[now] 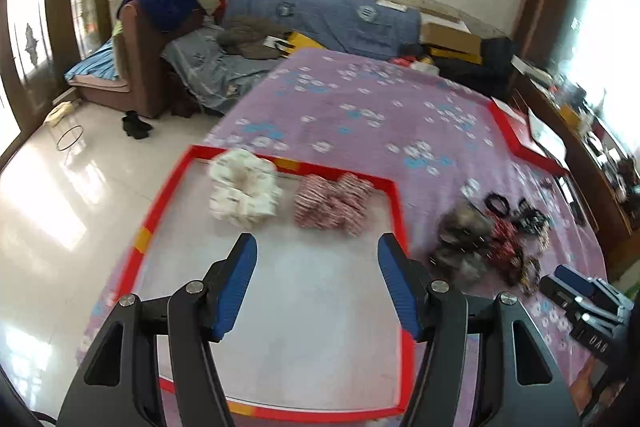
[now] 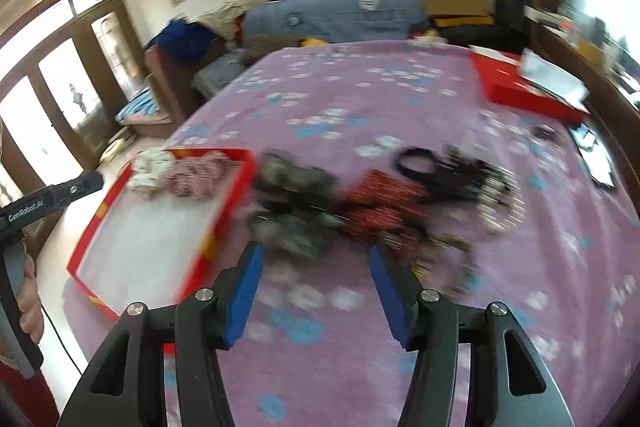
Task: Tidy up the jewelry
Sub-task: 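Move both open tools back to the accessory pile, then grasp the grey sheer scrunchie with the left tool while the right tool grasps the leopard-print hair tie, then carry both items into the tray and open both tools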
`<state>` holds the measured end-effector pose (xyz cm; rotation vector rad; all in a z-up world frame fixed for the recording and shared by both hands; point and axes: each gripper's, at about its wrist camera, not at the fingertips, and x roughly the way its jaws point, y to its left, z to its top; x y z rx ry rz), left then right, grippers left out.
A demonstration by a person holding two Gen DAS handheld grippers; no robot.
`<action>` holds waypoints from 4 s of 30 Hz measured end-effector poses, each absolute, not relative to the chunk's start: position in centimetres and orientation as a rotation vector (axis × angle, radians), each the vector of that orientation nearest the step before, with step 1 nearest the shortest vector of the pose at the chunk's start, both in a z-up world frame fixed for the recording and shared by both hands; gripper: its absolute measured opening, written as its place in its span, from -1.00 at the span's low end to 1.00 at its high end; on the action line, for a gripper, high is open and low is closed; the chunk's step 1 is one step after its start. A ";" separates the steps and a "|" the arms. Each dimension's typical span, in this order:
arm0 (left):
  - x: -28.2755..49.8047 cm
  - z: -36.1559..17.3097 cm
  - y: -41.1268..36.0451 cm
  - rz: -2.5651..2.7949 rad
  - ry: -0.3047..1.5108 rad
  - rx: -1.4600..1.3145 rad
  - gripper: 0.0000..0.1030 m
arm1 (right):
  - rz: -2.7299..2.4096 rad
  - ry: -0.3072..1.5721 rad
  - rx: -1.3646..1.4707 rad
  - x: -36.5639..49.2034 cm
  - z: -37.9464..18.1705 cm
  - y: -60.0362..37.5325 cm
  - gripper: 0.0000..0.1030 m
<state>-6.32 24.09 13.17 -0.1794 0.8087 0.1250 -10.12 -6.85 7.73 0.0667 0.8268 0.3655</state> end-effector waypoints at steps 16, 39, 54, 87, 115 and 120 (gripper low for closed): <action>0.8 8.7 12.9 -0.076 0.921 -0.090 0.20 | 0.217 0.914 0.236 -8.1 2.6 -18.4 0.17; 6.3 4.3 10.1 -0.130 1.018 -0.004 -0.67 | 0.163 0.918 0.049 -5.0 0.0 -14.8 -0.65; -0.5 10.6 11.4 -0.193 0.881 -0.145 -0.79 | 0.218 0.845 0.120 -7.7 3.3 -14.9 -0.83; -12.7 7.3 34.7 0.372 0.871 -0.414 -0.79 | 0.748 0.905 -0.008 -14.5 5.2 9.9 -0.80; -14.3 9.3 35.6 0.444 0.767 -0.432 -0.04 | 0.653 0.943 -0.073 -13.6 2.4 10.5 -0.25; -14.2 9.8 34.9 0.441 0.765 -0.421 -0.02 | 0.648 0.909 -0.089 -14.3 3.2 10.0 -0.24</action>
